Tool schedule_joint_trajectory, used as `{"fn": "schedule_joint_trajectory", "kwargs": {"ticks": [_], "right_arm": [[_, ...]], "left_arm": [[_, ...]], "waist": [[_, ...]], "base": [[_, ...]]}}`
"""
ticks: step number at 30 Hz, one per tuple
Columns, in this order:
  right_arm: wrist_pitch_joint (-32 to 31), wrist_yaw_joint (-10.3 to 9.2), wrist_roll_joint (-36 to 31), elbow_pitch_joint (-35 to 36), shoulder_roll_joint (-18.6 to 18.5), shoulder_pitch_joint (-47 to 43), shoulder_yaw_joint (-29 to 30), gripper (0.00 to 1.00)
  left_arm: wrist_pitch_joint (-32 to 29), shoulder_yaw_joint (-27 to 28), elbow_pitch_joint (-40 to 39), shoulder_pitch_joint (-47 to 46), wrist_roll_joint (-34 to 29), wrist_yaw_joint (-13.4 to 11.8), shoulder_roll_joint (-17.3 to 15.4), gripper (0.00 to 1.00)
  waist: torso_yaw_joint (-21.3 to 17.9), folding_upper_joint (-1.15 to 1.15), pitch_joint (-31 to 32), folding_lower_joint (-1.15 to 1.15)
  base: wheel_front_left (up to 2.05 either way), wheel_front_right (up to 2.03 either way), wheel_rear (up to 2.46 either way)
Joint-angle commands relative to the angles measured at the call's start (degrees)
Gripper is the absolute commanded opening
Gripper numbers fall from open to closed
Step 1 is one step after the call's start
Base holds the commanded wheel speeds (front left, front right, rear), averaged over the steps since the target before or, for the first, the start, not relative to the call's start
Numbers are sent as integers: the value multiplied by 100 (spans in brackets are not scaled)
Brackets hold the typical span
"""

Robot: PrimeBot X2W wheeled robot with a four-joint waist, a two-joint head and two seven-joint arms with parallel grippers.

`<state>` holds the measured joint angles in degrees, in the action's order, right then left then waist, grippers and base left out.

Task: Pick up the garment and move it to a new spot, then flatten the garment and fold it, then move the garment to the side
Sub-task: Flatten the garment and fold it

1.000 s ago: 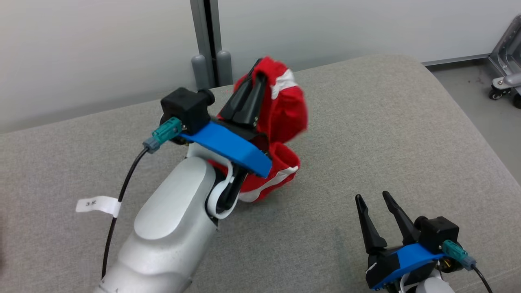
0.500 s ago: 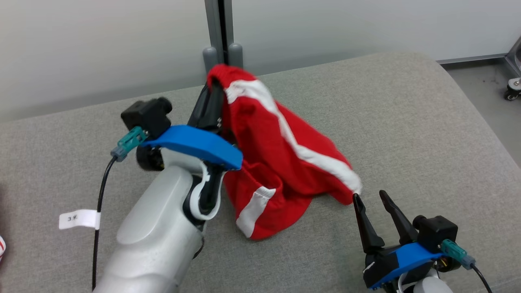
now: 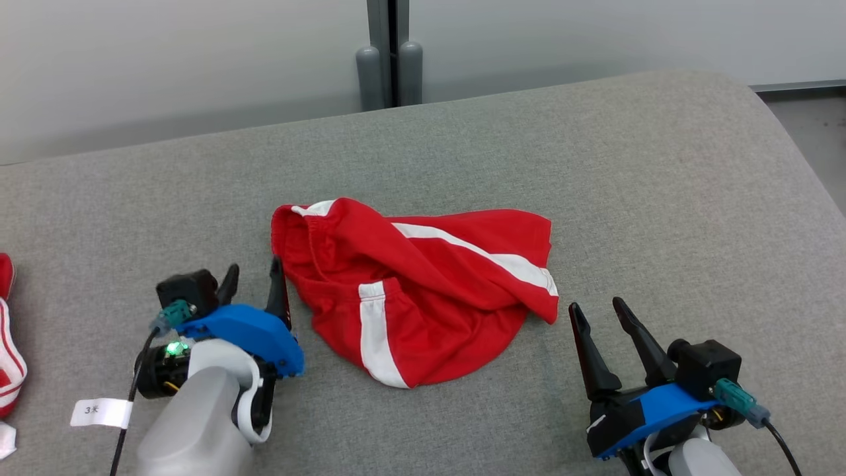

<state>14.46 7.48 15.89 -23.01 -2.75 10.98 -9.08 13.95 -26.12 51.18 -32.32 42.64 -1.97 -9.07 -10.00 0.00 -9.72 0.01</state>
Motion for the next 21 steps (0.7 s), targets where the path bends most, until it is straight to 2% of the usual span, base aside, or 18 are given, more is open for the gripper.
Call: {"fn": "schedule_joint_trajectory", "kwargs": {"ticks": [1, 6, 10, 15, 21], "right_arm": [[34, 3, 20, -20, -25, 20, 12, 100], [39, 3, -30, -41, -25, -67, 118, 100], [34, 3, -59, -30, -25, -96, 147, 100], [15, 3, -14, -21, -26, -101, 49, 100], [16, 3, 84, -13, -26, -31, -100, 100]], "left_arm": [[-82, -109, 72, 87, -92, 89, -67, 100], [-35, -526, -221, 185, -448, 340, -140, 100], [-370, -904, -833, 65, -670, 508, -134, 100], [-1416, -1505, -1663, -71, -839, 711, -138, 100], [-2658, -2055, -2035, -272, -904, 855, -421, 100]], "waist": [[22, 0, 25, -1], [163, 0, 131, -1], [287, 0, 182, -1], [305, 0, 212, -1], [89, 0, 132, -1]], "base": [[0, 0, 0], [0, 0, 0], [0, 0, 0], [0, 0, 0], [0, 0, 0]]}}
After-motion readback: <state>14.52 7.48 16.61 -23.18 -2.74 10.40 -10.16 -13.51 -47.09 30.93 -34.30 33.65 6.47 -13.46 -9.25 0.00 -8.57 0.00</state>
